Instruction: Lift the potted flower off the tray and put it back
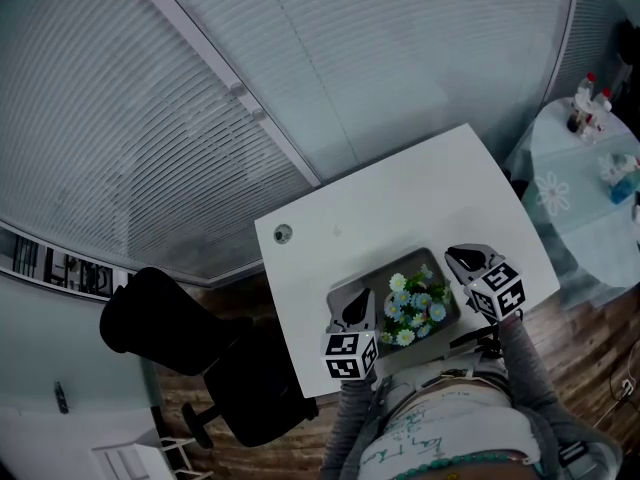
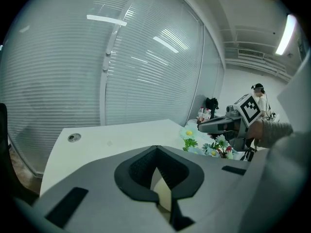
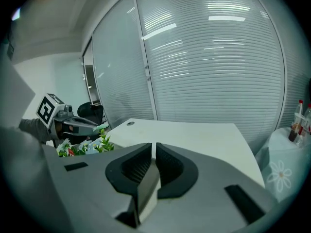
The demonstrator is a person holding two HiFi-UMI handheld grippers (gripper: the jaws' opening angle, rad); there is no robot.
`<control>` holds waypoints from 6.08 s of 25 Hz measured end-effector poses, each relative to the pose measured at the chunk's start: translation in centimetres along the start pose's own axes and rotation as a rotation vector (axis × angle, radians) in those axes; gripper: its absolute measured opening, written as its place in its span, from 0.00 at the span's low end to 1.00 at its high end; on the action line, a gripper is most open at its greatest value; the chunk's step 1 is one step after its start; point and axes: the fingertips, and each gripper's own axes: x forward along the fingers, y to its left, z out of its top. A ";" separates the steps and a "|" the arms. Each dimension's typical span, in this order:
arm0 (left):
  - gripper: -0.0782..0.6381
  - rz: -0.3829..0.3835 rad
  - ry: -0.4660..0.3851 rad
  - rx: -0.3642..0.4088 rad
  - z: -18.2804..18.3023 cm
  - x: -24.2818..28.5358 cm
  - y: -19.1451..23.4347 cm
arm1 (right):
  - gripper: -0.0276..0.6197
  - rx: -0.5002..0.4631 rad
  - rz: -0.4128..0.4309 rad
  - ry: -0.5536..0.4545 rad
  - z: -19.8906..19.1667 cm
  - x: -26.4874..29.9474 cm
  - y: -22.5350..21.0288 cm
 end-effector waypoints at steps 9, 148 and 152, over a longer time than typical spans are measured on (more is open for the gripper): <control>0.12 -0.057 0.026 0.020 -1.5 0.5 0.4 | 0.10 -0.044 0.050 0.065 -2.5 1.2 -0.4; 0.73 -0.703 0.304 0.462 -11.8 4.7 -6.4 | 0.63 -0.453 0.842 0.250 -10.7 4.3 10.5; 0.73 -0.706 0.306 0.455 -11.8 4.7 -6.5 | 0.63 -0.454 0.844 0.252 -10.7 4.2 10.5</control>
